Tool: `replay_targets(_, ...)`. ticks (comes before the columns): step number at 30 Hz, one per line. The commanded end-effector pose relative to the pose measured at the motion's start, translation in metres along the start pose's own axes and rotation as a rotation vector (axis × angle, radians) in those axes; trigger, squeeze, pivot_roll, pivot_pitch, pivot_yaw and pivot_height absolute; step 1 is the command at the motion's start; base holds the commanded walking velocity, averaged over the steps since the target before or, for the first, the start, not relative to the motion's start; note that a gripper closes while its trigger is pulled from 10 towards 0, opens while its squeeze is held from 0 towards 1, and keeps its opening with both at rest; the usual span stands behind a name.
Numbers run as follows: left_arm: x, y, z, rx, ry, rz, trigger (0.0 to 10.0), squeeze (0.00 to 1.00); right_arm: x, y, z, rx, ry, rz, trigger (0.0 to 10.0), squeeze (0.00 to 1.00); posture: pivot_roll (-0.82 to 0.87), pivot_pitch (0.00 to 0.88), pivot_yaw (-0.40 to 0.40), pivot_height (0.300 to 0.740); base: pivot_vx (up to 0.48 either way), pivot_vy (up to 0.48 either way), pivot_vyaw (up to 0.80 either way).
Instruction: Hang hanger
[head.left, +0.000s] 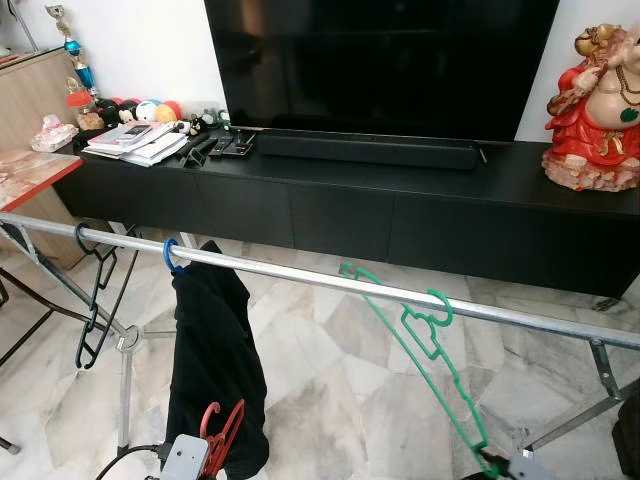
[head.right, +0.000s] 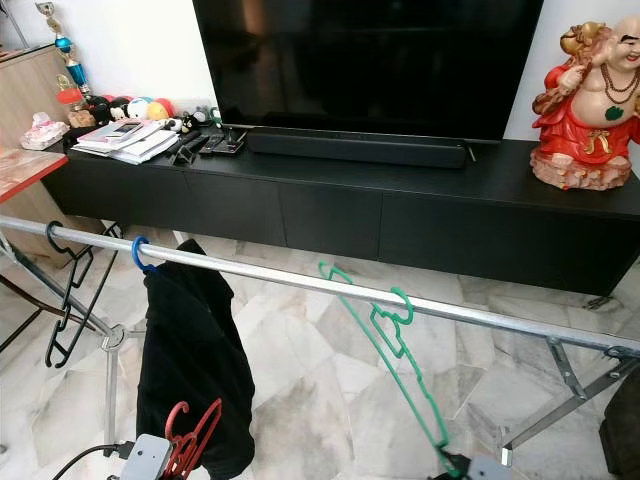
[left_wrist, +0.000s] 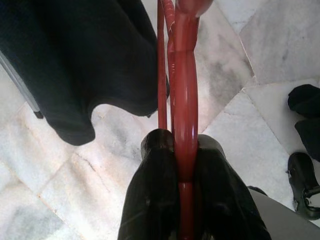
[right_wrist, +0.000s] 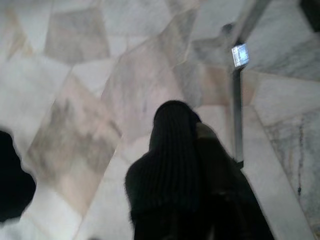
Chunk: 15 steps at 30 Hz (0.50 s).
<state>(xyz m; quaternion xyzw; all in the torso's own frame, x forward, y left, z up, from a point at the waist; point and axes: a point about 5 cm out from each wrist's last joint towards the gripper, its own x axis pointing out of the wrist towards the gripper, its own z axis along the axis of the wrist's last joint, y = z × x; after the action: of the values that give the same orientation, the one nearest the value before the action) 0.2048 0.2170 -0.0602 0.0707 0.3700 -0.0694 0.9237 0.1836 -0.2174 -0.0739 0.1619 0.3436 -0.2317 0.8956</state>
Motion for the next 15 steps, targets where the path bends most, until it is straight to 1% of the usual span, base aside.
replay_targets(1, -0.002, 0.002, -0.006, -0.005, 0.022, 0.008, 10.0, 0.00, 0.000, 0.001, 0.003, 0.048, -0.027, -0.001, 10.0, 0.00, 0.04, 0.039, 0.062, 0.740, 0.000, 0.000, 0.00)
replay_targets(3, -0.002, 0.002, -0.007, -0.005, 0.029, 0.005, 10.0, 0.00, -0.001, -0.004, 0.001, 0.185, -0.038, -0.036, 10.0, 0.00, 0.03, 0.041, 0.063, 0.740, 0.000, 0.000, 0.00)
replay_targets(5, -0.002, 0.001, -0.008, -0.004, 0.032, 0.005, 10.0, 0.00, -0.002, -0.006, 0.001, 0.216, -0.043, -0.044, 10.0, 0.00, 0.03, 0.040, 0.062, 0.740, 0.000, 0.000, 0.00)
replay_targets(7, -0.003, 0.002, -0.009, -0.003, 0.038, 0.006, 10.0, 0.00, -0.002, -0.007, 0.002, 0.266, -0.073, -0.032, 10.0, 0.00, 0.04, 0.041, 0.062, 0.740, 0.000, 0.000, 0.00)
replay_targets(9, -0.003, 0.002, -0.010, -0.004, 0.040, 0.009, 10.0, 0.00, -0.003, -0.003, 0.007, 0.290, -0.119, 0.011, 10.0, 0.00, 0.04, 0.041, 0.062, 0.740, 0.000, 0.000, 0.00)
replay_targets(10, -0.004, 0.003, -0.011, -0.005, 0.044, 0.011, 10.0, 0.00, -0.003, 0.004, 0.010, 0.313, -0.155, 0.074, 10.0, 0.00, 0.03, 0.042, 0.062, 0.740, 0.000, 0.000, 0.00)
replay_targets(11, -0.004, 0.004, -0.012, -0.006, 0.047, 0.013, 10.0, 0.00, -0.004, 0.007, 0.010, 0.321, -0.164, 0.103, 10.0, 0.00, 0.03, 0.042, 0.062, 0.740, 0.000, 0.000, 0.00)
replay_targets(12, -0.004, 0.004, -0.012, -0.006, 0.047, 0.013, 10.0, 0.00, -0.004, 0.007, 0.010, 0.321, -0.164, 0.103, 10.0, 0.00, 0.03, 0.042, 0.062, 0.740, 0.000, 0.000, 0.00)
replay_targets(13, -0.004, 0.004, -0.013, -0.006, 0.053, 0.014, 10.0, 0.00, -0.005, 0.012, 0.009, 0.332, -0.166, 0.152, 10.0, 0.00, 0.03, 0.042, 0.062, 0.740, 0.000, 0.000, 0.00)
replay_targets(15, -0.005, 0.004, -0.014, -0.006, 0.057, 0.015, 10.0, 0.00, -0.005, 0.013, 0.003, 0.313, -0.116, 0.147, 10.0, 0.00, 0.03, 0.041, 0.062, 0.740, 0.000, 0.000, 0.00)
